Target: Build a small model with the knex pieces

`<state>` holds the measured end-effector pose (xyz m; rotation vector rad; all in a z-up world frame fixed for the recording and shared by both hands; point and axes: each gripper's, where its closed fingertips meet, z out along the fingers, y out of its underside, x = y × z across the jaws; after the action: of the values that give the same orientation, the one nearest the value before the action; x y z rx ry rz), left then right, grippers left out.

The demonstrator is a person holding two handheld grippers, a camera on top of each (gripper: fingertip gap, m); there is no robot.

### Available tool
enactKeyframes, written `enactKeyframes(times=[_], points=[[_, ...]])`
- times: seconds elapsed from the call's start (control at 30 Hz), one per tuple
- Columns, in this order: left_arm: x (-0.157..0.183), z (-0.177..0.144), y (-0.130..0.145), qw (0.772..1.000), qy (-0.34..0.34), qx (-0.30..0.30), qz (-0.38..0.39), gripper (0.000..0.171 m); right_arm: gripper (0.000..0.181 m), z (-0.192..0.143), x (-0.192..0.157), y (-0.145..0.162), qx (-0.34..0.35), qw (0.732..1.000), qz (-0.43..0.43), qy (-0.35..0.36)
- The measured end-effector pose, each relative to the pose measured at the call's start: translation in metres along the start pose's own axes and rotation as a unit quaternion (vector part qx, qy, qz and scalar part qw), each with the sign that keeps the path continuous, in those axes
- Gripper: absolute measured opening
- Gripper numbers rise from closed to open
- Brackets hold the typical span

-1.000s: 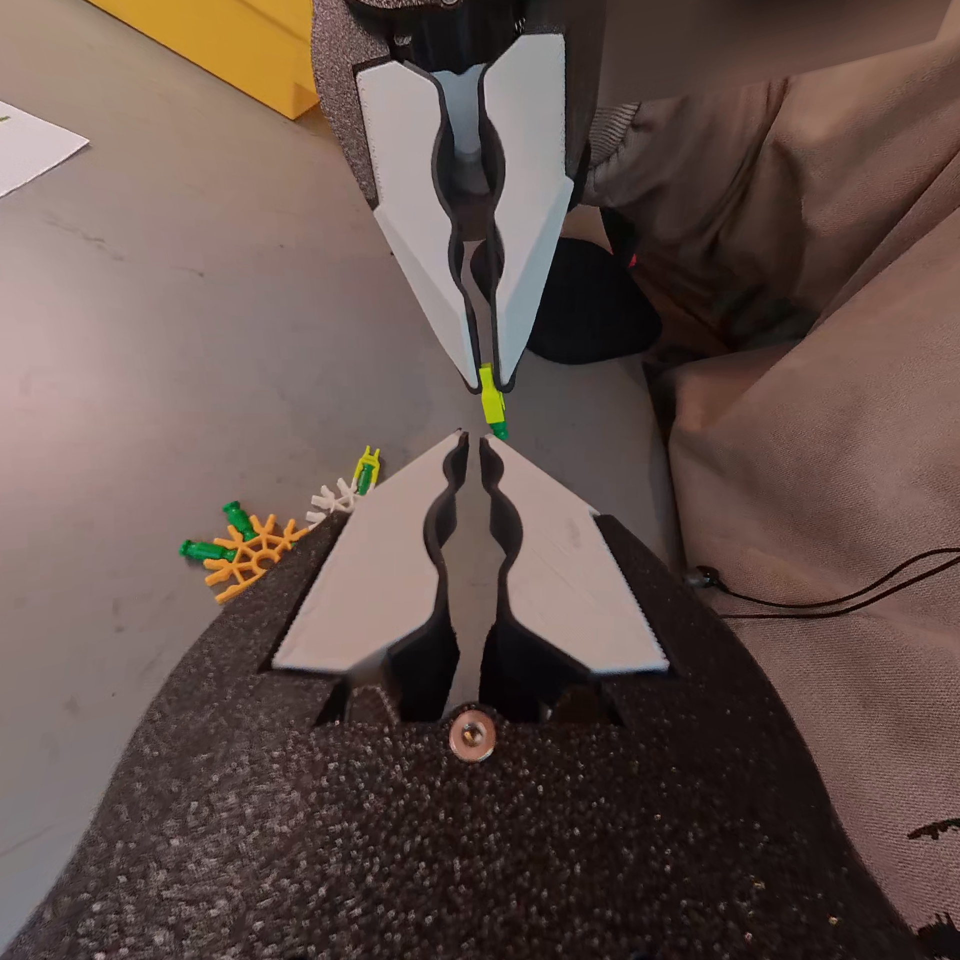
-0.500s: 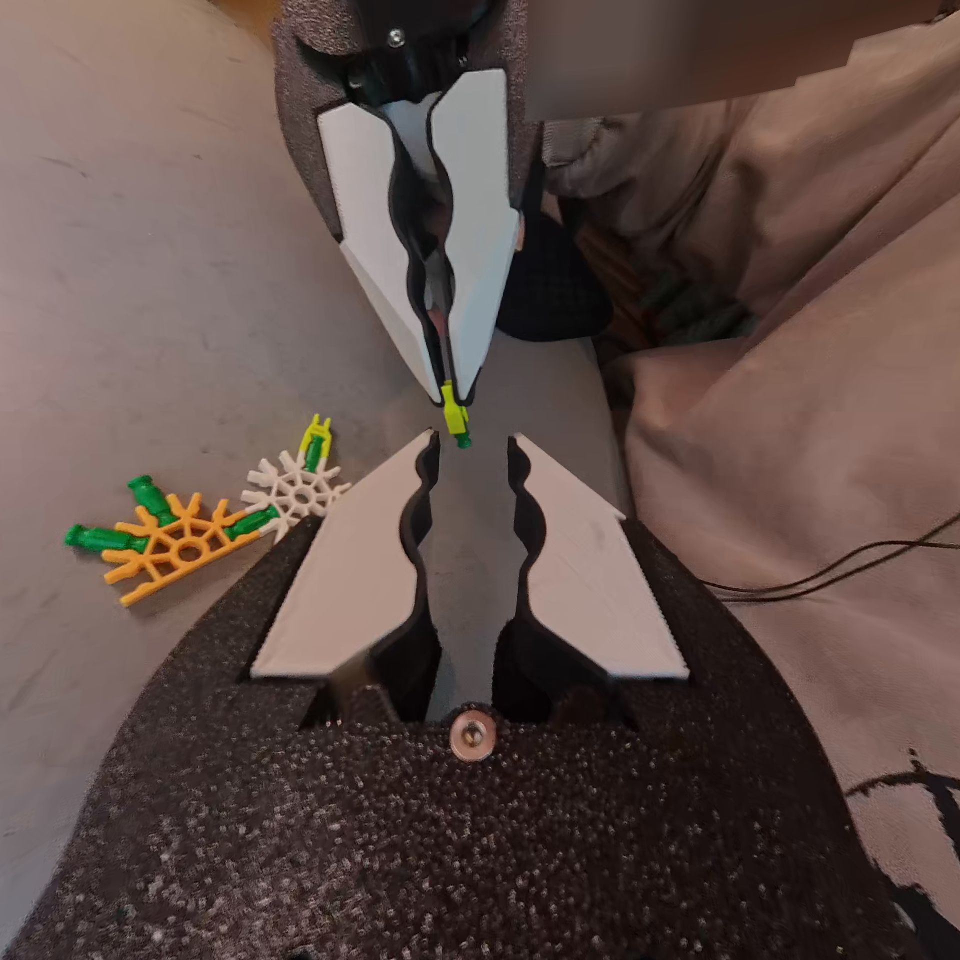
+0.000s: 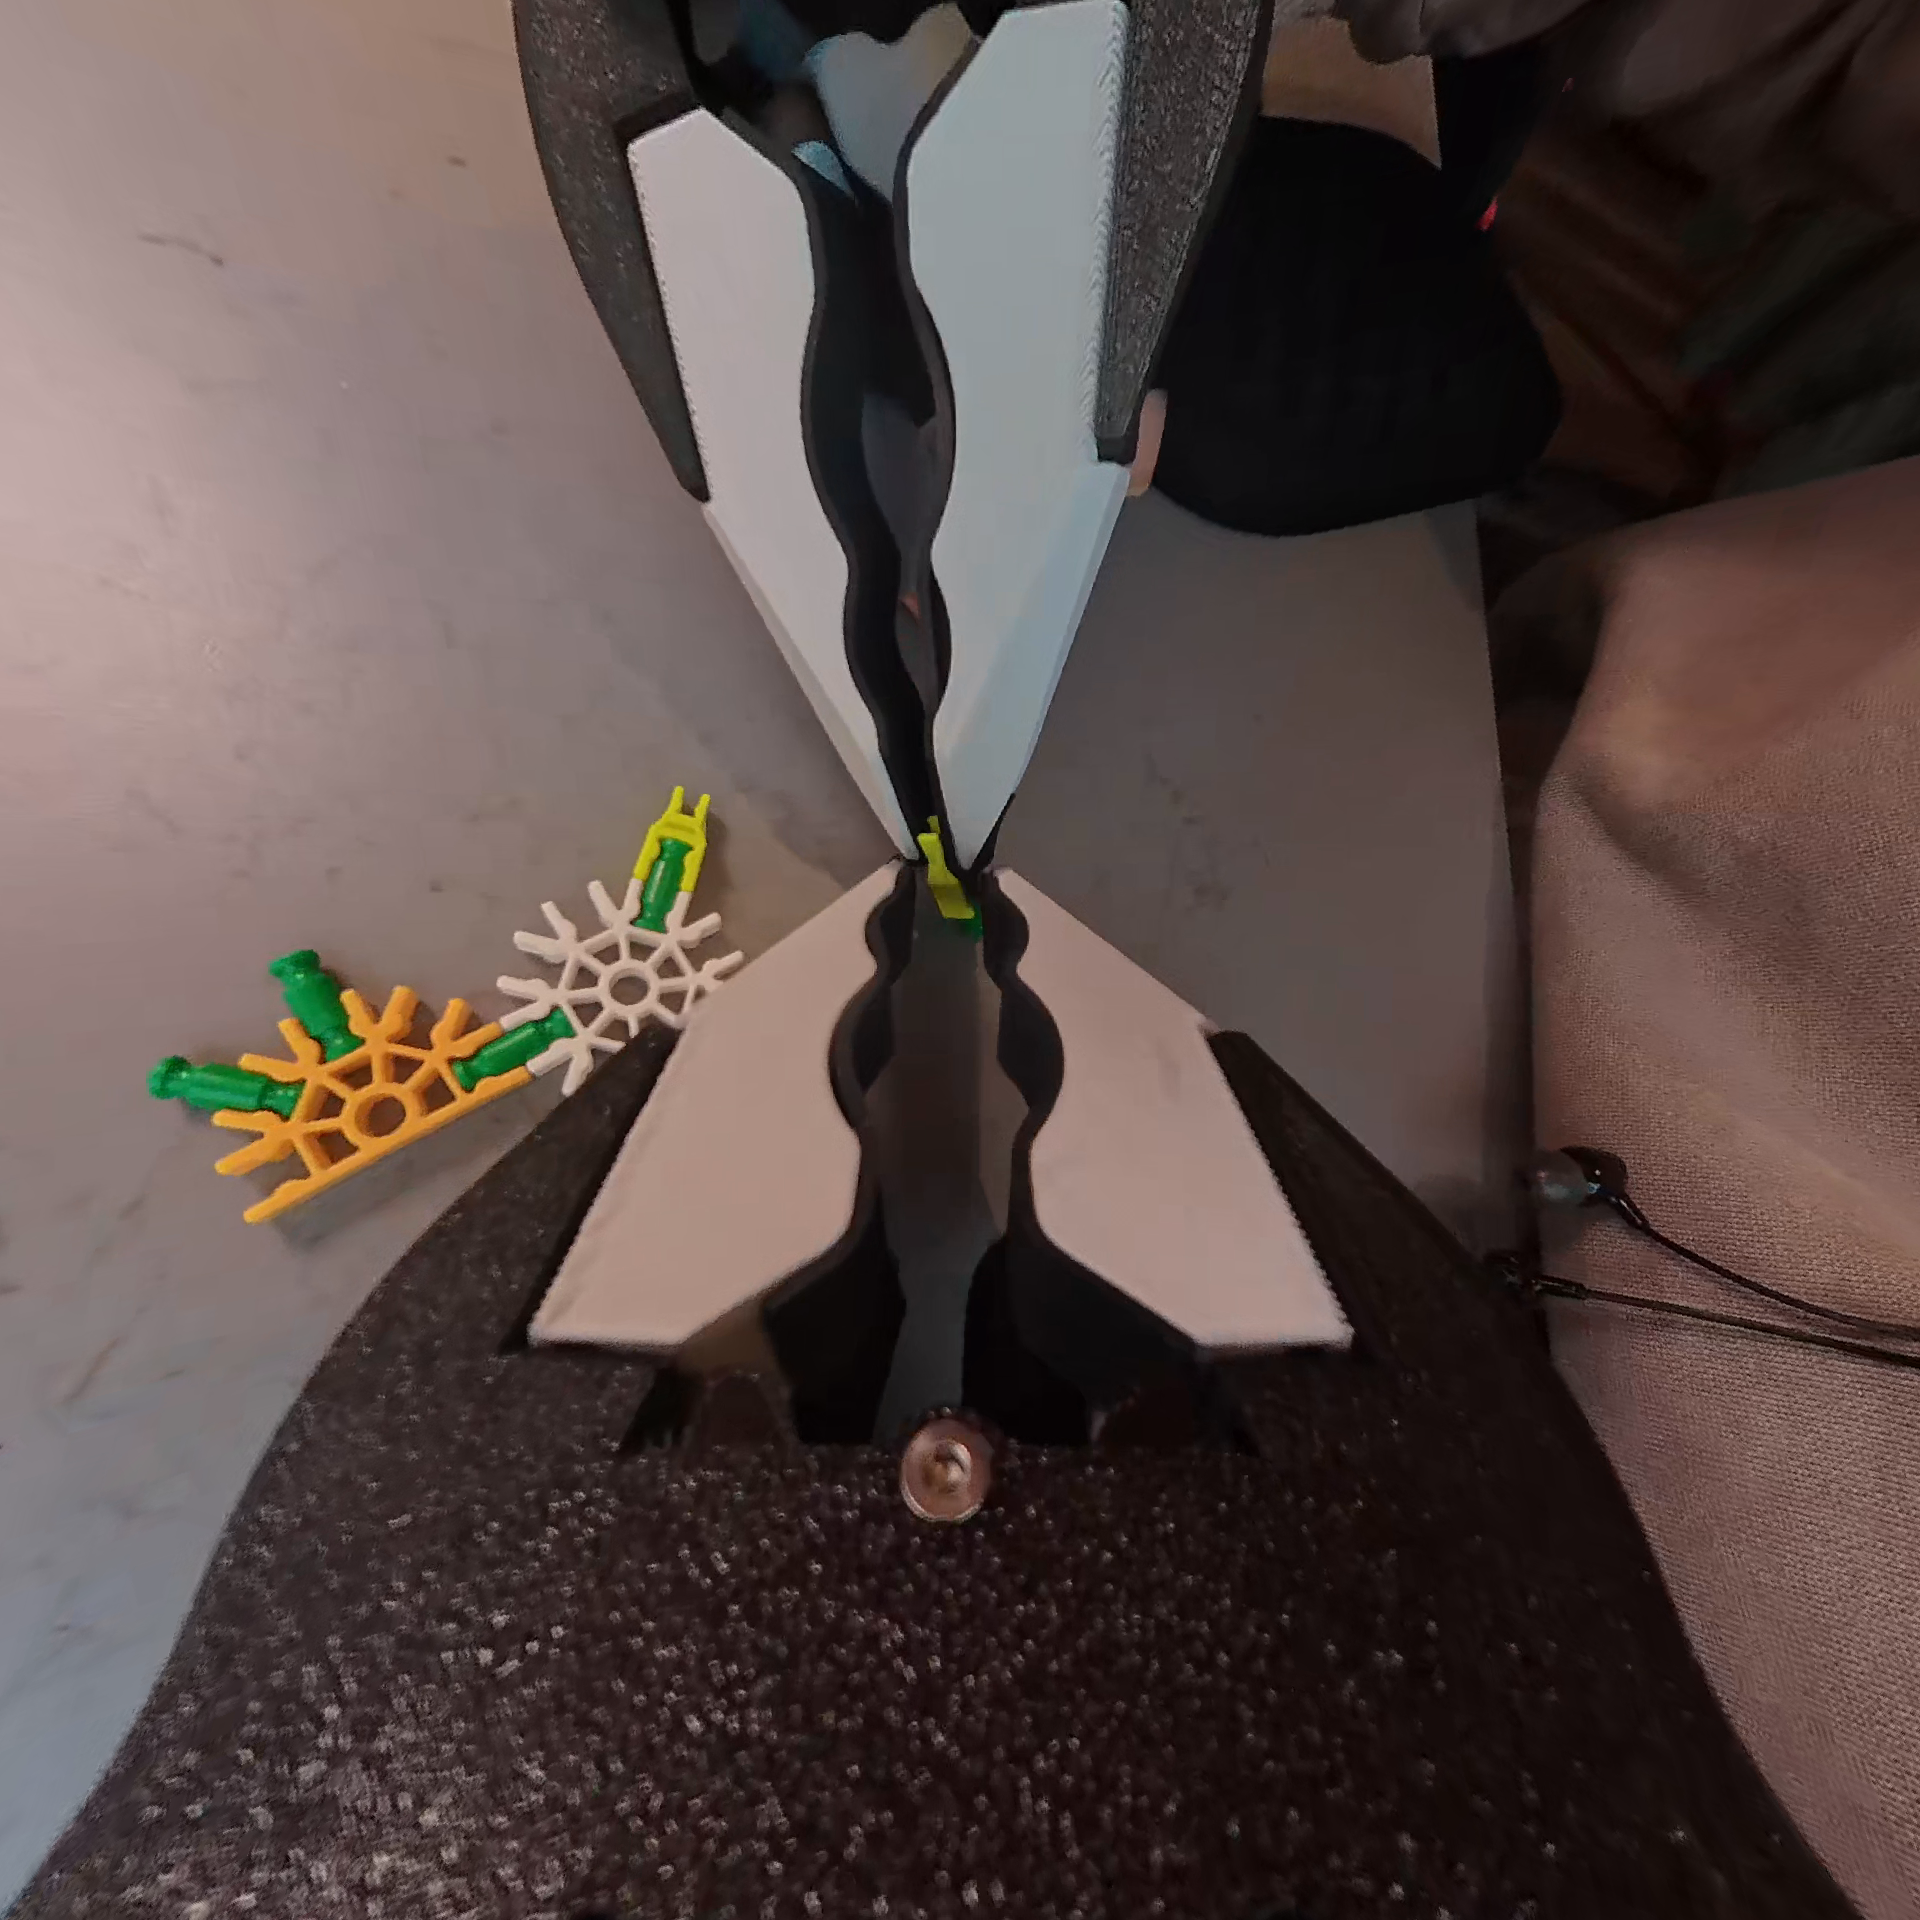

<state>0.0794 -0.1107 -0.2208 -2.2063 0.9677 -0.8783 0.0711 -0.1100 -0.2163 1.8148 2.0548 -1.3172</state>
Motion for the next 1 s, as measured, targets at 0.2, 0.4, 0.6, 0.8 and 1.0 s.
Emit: enactKeyframes(times=[0.2, 0.4, 0.6, 0.8, 1.0], points=[[0.002, 0.001, 0.003, 1.000, -0.009, -0.012, 0.015, 0.010, 0.005, 0.002, 0.000, 0.003, -0.027, 1.000, 0.003, -0.008], [0.006, -0.004, 0.007, 0.999, 0.026, -0.017, -0.008, 0.010, 0.002, 0.006, -0.005, 0.003, -0.054, 0.998, 0.023, -0.036], [0.003, -0.007, 0.011, 0.999, 0.016, -0.031, -0.024, 0.009, 0.003, 0.006, -0.001, 0.003, -0.088, 0.994, 0.052, -0.042], [-0.001, -0.006, 0.011, 0.997, -0.021, -0.045, -0.055, 0.008, 0.003, 0.008, 0.004, 0.002, -0.116, 0.993, 0.031, 0.011], [-0.002, -0.006, 0.012, 0.996, -0.051, -0.053, -0.041, 0.007, 0.001, 0.009, 0.007, 0.001, -0.106, 0.986, -0.027, 0.125]])
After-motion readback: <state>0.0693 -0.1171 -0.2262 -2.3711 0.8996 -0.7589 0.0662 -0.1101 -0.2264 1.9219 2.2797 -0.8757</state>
